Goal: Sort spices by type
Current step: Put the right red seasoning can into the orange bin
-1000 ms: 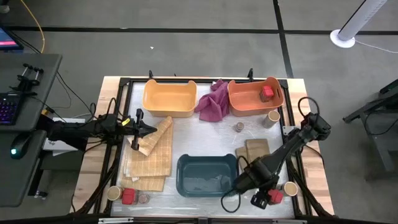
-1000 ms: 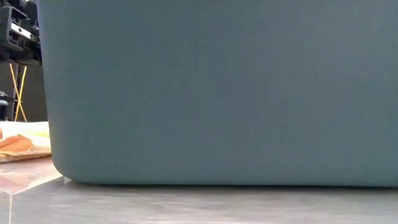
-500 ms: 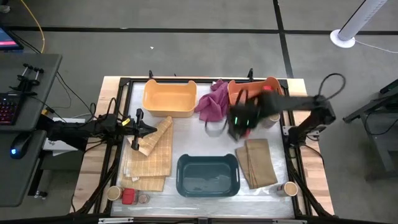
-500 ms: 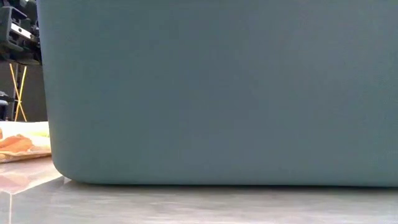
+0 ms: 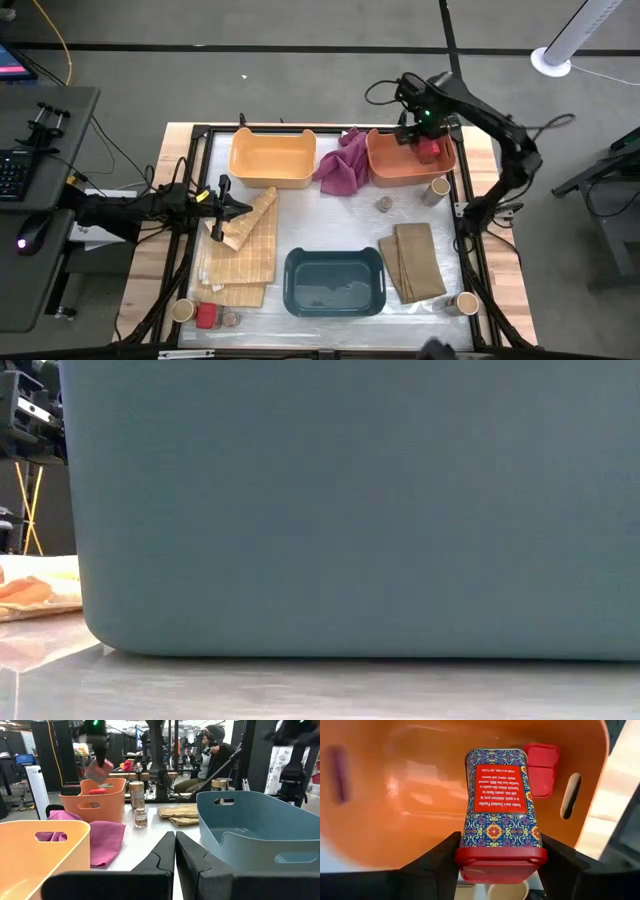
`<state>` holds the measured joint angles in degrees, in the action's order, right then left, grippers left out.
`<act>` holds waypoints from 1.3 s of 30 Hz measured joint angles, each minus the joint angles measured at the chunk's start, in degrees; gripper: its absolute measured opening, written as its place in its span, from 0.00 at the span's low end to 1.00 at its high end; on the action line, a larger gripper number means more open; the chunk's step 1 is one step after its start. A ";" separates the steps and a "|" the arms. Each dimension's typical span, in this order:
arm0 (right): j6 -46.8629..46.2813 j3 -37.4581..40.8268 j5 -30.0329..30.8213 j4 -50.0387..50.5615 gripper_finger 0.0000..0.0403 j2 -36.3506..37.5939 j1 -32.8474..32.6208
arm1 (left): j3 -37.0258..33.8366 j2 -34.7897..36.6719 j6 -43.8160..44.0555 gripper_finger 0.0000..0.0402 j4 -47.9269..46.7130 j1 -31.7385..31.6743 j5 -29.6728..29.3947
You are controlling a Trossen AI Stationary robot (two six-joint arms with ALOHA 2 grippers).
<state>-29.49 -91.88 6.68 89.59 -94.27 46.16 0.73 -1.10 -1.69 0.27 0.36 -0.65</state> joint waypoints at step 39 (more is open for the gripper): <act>9.06 1.99 -1.49 -8.86 0.70 -15.36 8.56 | 0.00 0.00 -0.02 0.00 -0.02 -0.02 -0.01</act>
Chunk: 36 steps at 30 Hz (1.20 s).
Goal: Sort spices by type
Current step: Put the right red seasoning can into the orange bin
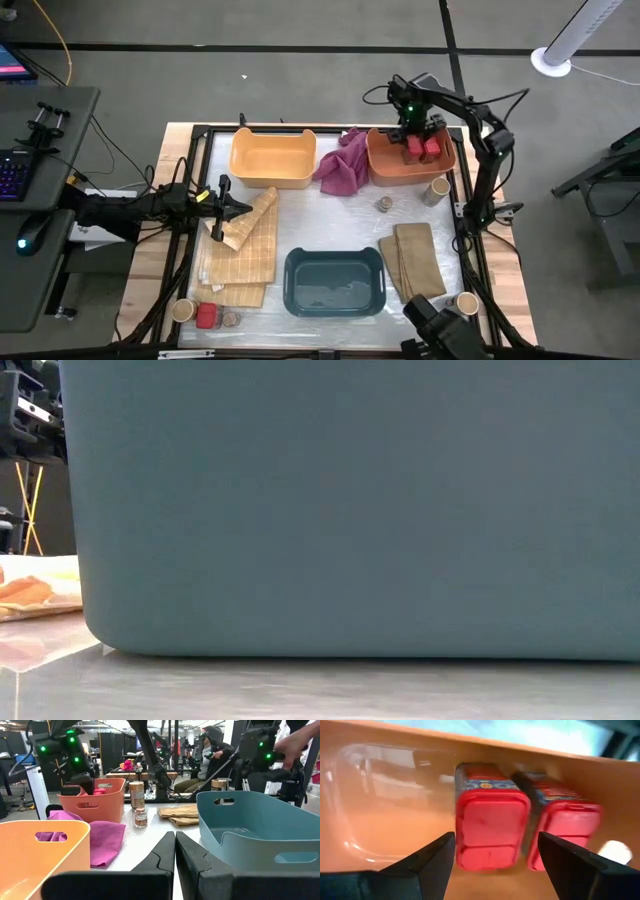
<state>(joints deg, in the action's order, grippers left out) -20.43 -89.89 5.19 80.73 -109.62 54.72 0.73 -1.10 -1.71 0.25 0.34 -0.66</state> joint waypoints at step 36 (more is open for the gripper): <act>-4.48 12.52 0.89 -19.12 0.00 7.13 -6.86 | 0.00 -0.02 0.00 0.00 0.01 0.02 0.01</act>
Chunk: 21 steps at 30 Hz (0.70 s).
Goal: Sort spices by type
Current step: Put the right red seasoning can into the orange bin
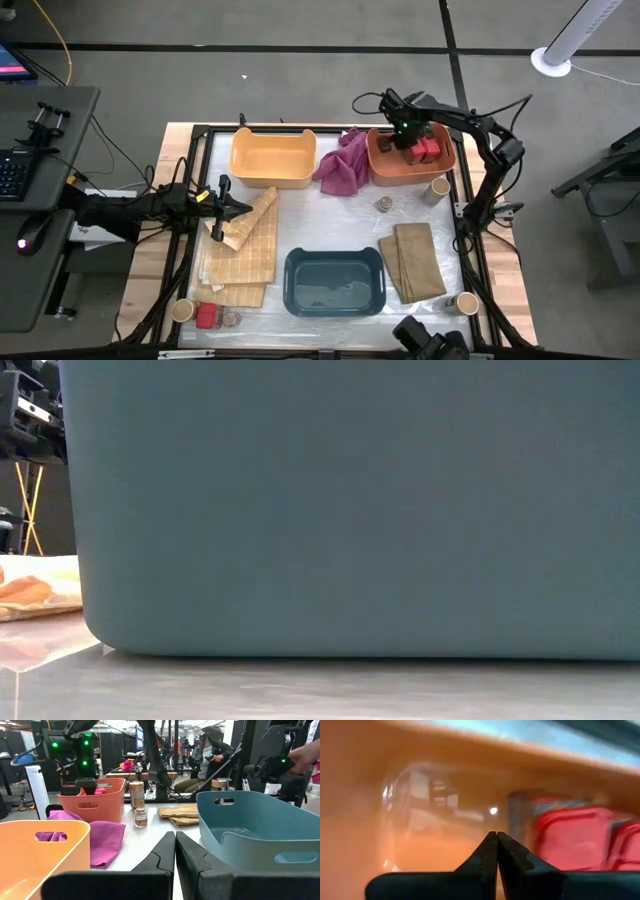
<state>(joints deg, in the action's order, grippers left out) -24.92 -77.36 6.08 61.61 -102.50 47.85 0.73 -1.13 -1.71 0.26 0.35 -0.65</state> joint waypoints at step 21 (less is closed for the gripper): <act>-4.77 -0.57 5.89 -0.90 0.00 1.06 0.70 | 0.00 0.00 0.01 0.00 -0.01 0.00 -0.02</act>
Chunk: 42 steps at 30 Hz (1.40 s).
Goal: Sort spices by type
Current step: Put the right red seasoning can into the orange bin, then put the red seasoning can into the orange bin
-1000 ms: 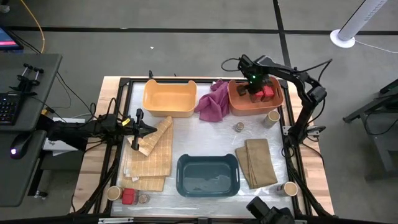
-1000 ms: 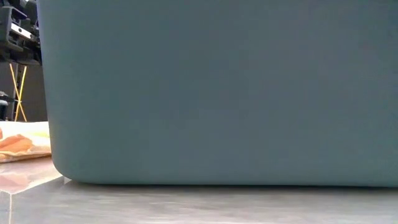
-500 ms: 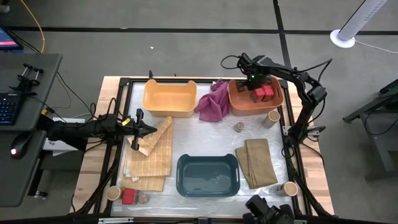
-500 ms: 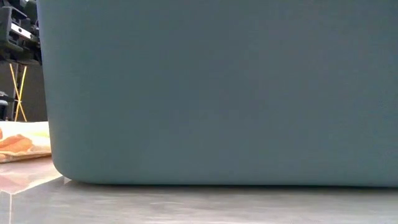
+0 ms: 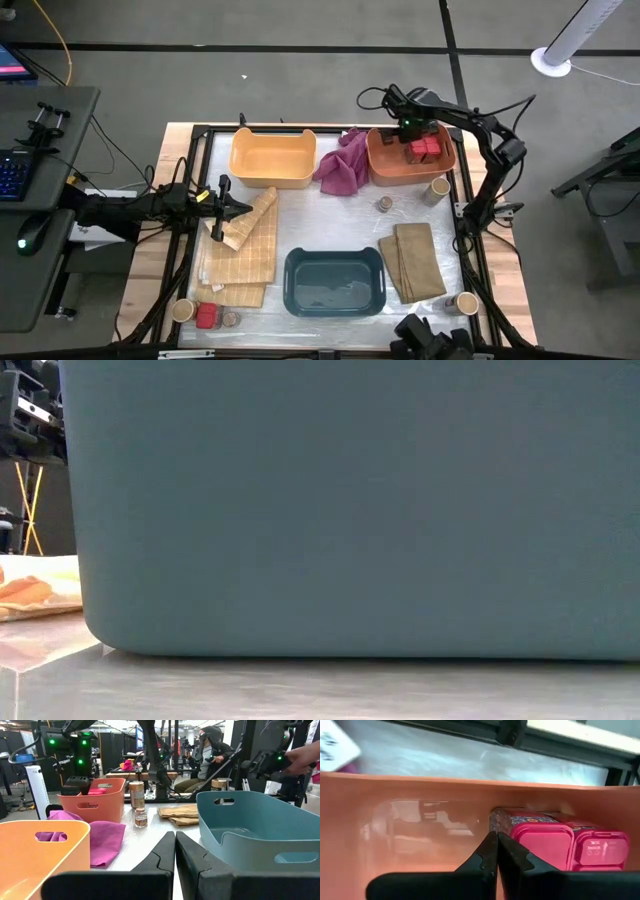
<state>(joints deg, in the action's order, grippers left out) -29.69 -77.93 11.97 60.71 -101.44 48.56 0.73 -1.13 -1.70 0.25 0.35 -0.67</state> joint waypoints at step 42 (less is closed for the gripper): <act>0.37 0.00 -18.35 -8.27 0.00 24.08 -35.61 | 0.00 0.01 0.01 0.00 0.87 -0.01 -2.12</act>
<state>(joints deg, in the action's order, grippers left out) -29.32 -77.93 -6.38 52.44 -77.36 12.95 0.73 -1.11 -1.69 1.13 0.34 -2.79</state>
